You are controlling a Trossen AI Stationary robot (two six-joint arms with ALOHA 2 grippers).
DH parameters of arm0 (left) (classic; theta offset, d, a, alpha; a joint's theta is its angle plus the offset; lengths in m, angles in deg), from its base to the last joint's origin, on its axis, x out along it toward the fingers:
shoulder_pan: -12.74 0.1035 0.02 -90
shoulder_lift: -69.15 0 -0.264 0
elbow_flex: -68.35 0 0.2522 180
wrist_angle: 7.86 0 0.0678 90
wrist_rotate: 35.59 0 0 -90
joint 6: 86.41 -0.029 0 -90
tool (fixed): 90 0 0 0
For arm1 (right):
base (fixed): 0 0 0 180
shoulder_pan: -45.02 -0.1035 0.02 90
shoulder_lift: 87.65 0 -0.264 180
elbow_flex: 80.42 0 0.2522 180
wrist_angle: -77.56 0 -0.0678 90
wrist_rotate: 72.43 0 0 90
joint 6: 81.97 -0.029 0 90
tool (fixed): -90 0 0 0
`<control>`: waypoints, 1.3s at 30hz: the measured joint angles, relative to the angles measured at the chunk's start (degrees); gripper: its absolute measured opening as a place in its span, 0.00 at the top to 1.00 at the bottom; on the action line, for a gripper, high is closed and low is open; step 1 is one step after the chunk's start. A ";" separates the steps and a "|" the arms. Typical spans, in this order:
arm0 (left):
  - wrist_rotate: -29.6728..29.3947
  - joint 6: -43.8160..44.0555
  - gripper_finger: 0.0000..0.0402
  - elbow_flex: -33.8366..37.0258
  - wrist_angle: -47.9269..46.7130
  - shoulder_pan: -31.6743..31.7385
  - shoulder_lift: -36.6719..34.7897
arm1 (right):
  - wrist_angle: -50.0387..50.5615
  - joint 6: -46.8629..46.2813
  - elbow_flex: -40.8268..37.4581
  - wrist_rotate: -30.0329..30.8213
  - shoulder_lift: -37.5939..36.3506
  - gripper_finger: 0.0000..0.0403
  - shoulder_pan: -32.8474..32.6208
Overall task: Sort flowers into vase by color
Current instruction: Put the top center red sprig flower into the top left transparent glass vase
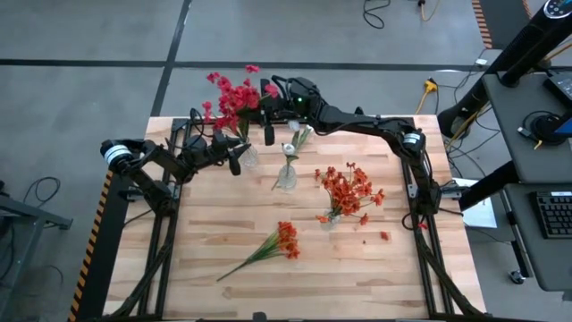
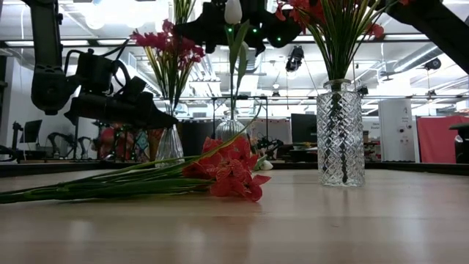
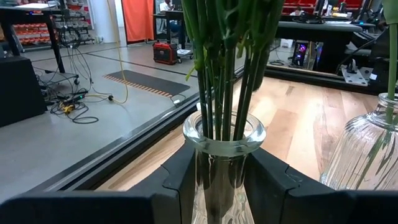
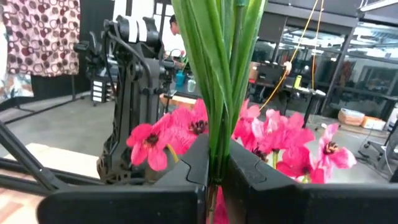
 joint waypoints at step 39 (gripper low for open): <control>-0.02 -0.04 0.77 -0.09 -0.11 0.00 0.00 | 4.46 5.15 0.00 0.13 1.92 0.96 0.13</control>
